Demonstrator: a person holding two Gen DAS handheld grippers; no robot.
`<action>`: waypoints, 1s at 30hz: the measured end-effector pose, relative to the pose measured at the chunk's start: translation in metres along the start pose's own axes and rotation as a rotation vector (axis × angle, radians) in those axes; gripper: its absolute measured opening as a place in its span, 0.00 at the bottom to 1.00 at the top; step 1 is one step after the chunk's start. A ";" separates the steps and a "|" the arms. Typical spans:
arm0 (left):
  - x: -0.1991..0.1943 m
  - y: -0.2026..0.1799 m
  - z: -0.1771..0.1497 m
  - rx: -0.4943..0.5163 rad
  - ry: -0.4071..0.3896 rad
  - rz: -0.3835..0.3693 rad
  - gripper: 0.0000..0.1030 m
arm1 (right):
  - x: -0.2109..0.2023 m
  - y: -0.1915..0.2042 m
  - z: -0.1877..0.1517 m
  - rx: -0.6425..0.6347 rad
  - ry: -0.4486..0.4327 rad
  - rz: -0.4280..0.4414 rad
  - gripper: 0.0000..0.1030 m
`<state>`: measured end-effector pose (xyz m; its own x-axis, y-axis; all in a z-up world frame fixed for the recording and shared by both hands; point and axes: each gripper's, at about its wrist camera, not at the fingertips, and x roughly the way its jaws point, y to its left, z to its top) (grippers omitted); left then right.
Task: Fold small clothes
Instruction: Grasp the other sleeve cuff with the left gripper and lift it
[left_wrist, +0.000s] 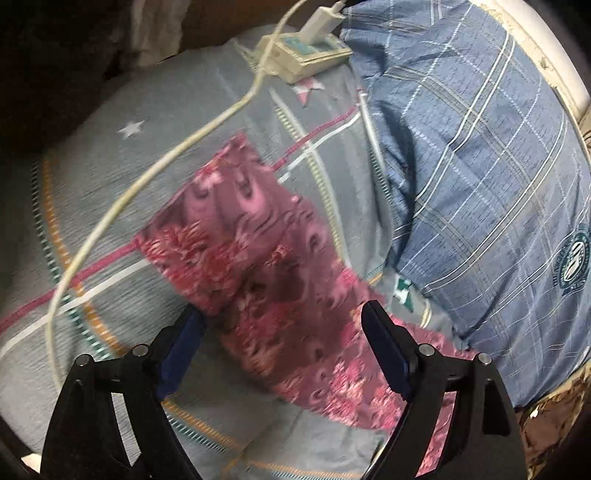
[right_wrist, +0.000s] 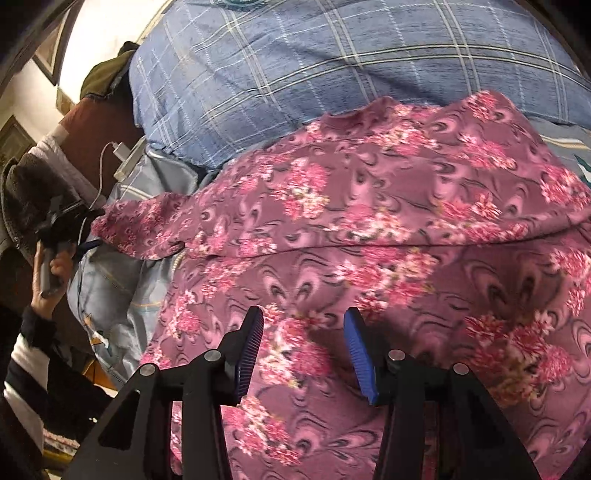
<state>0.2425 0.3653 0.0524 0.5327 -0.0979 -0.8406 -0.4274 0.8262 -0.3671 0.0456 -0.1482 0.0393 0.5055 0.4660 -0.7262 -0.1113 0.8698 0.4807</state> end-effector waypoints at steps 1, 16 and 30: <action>0.001 0.001 0.000 -0.018 -0.012 -0.027 0.82 | -0.001 0.001 0.000 0.000 -0.004 0.009 0.47; -0.026 -0.046 -0.042 0.020 -0.029 -0.304 0.09 | -0.018 -0.003 0.003 0.020 -0.044 0.040 0.48; -0.032 -0.253 -0.164 0.325 0.099 -0.518 0.09 | -0.071 -0.049 -0.019 0.129 -0.124 0.024 0.48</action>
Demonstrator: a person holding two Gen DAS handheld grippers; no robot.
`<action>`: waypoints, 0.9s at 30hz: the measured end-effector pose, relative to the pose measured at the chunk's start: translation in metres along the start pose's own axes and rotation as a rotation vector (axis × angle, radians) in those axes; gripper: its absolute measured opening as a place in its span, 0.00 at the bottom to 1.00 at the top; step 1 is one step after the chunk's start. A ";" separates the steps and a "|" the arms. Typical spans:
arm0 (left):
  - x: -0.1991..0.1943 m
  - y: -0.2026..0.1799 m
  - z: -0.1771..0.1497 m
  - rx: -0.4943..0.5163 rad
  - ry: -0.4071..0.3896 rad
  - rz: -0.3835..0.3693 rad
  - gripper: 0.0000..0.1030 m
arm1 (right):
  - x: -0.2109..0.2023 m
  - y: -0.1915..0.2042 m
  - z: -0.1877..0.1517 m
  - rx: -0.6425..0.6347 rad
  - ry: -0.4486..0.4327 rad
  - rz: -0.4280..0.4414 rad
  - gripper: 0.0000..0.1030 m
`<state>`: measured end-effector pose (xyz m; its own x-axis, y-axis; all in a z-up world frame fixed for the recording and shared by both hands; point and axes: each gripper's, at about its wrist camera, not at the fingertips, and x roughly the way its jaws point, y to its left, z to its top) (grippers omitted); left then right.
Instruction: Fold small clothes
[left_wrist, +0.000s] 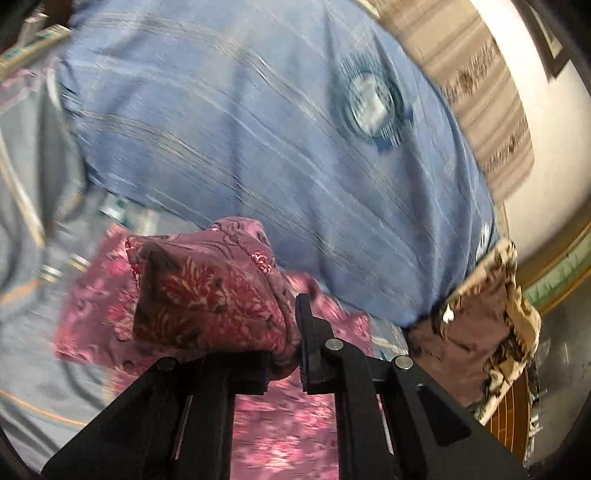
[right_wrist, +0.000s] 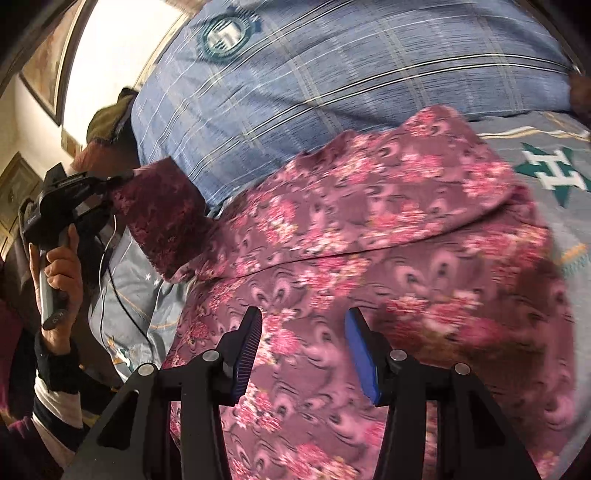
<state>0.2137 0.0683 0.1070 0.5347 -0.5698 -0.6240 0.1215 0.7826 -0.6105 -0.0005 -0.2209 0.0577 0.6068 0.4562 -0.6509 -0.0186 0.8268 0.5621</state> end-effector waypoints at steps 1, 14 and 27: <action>0.013 -0.008 -0.005 0.008 0.017 0.001 0.09 | -0.005 -0.006 0.000 0.013 -0.008 -0.003 0.48; 0.144 -0.077 -0.095 0.143 0.233 0.244 0.28 | -0.025 -0.058 -0.009 0.122 -0.029 -0.044 0.50; 0.021 -0.026 -0.084 0.079 0.112 0.120 0.63 | -0.011 -0.033 0.015 0.060 -0.065 -0.055 0.54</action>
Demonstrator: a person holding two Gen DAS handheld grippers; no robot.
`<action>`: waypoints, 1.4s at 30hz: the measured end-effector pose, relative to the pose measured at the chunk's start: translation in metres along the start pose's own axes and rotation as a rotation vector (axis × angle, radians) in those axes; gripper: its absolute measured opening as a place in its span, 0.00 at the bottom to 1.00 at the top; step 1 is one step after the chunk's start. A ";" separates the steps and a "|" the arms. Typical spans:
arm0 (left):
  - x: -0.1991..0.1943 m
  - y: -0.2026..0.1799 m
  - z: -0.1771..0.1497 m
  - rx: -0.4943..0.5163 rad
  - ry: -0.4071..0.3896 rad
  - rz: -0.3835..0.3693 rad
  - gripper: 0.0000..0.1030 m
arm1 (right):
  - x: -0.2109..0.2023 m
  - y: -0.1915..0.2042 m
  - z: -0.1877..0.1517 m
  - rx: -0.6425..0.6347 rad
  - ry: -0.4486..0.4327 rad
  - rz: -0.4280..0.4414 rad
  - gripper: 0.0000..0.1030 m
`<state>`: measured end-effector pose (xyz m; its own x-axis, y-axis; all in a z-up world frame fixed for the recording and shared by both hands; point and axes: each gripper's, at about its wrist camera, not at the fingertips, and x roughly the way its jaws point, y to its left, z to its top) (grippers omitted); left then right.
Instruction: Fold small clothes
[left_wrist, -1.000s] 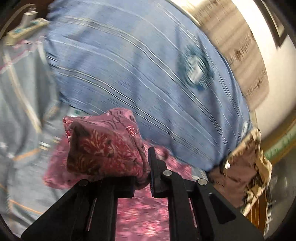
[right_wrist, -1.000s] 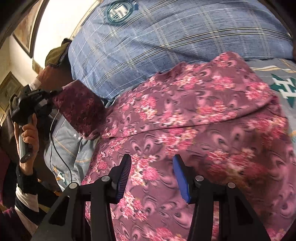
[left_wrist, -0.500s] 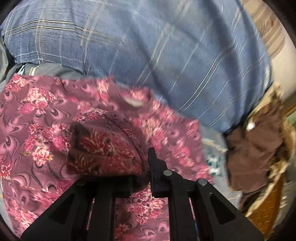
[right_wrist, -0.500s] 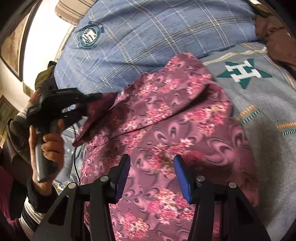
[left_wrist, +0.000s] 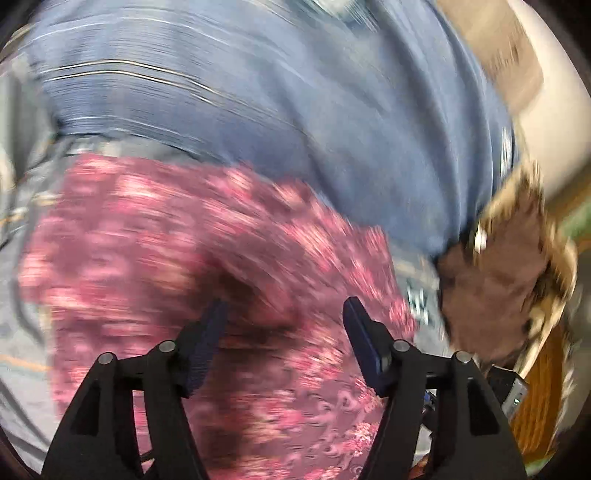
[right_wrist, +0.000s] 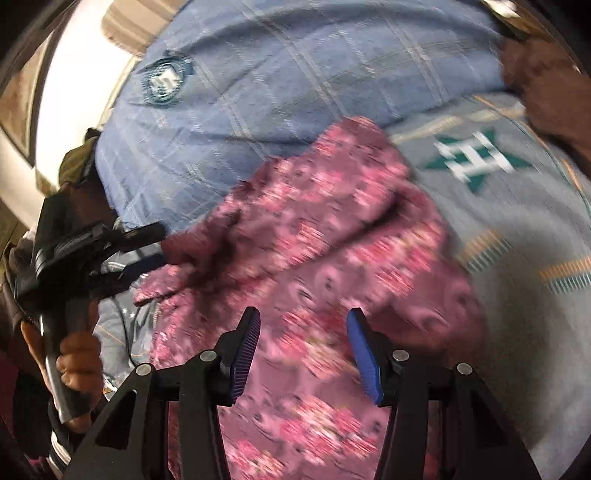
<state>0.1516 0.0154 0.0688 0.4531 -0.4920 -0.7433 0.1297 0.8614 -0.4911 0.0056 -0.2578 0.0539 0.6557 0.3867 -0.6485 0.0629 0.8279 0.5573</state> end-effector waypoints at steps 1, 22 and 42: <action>-0.012 0.018 0.002 -0.027 -0.019 0.011 0.63 | 0.005 0.008 0.004 -0.018 -0.004 0.008 0.56; -0.055 0.159 -0.017 -0.364 -0.105 0.019 0.64 | 0.122 0.140 0.036 -0.577 -0.095 -0.236 0.10; 0.048 0.124 -0.010 -0.443 0.010 -0.020 0.29 | 0.075 -0.055 0.077 0.192 -0.044 -0.007 0.09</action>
<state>0.1804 0.0977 -0.0321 0.4453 -0.5108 -0.7353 -0.2536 0.7157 -0.6508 0.1093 -0.3052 0.0143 0.6869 0.3595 -0.6315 0.2069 0.7363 0.6443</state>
